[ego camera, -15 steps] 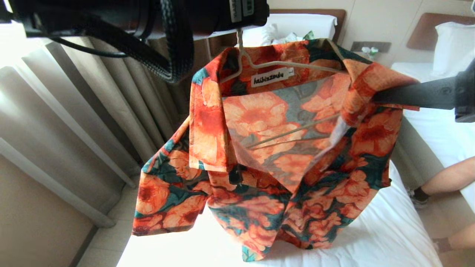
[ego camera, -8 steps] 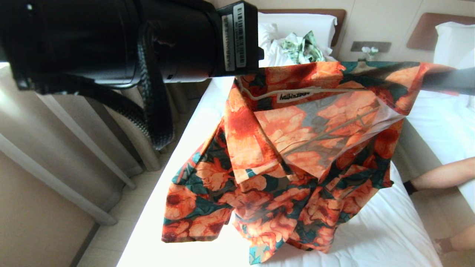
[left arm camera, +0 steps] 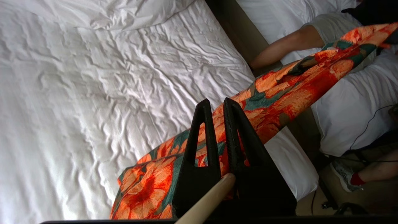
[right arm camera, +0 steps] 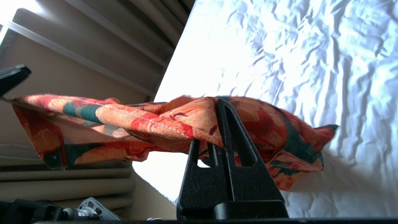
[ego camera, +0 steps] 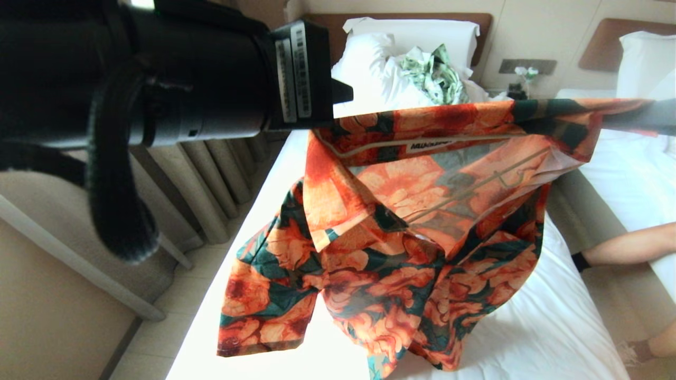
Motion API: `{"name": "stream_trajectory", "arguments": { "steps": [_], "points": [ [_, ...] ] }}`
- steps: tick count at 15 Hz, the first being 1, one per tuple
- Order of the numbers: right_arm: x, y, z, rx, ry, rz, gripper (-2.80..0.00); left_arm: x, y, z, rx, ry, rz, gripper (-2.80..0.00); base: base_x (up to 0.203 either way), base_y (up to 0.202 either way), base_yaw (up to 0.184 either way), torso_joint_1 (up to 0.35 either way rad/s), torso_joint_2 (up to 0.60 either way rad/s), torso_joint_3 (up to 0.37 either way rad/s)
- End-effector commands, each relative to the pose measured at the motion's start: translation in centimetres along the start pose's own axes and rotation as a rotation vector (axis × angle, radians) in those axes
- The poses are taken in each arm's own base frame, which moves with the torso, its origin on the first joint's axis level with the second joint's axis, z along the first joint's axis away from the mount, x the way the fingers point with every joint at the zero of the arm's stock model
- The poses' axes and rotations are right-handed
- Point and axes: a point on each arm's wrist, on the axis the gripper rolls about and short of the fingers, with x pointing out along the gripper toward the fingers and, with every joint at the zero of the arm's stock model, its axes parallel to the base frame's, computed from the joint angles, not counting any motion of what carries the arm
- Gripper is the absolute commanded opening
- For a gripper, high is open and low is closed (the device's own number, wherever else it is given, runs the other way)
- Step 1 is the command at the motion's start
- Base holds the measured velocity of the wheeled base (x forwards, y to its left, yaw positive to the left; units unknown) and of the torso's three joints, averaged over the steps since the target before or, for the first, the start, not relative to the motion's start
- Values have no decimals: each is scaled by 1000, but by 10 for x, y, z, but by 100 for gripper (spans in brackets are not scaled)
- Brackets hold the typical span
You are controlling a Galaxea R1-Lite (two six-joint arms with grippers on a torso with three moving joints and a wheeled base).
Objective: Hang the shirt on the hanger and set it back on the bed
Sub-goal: Take the clothes hanger out of the clothes
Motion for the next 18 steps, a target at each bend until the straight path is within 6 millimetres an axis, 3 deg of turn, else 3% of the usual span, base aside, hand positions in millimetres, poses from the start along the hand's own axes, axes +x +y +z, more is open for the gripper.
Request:
{"name": "stream_trajectory", "arguments": {
  "steps": [1,8,14,18],
  "points": [
    [6,-3,2,-2,8,-6,-280,-7,3,-8,6,21,5,-280,0,0,0,0,0,0],
    [27,-12,2,13,49,-15,-280,-19,1,-10,7,20,-27,-280,0,0,0,0,0,0],
    [39,-14,22,-20,22,-16,-280,-19,-3,-26,24,59,-45,-280,0,0,0,0,0,0],
    [70,-18,-15,-22,200,13,-280,-11,-7,-15,-1,-34,-58,-280,0,0,0,0,0,0]
  ]
}}
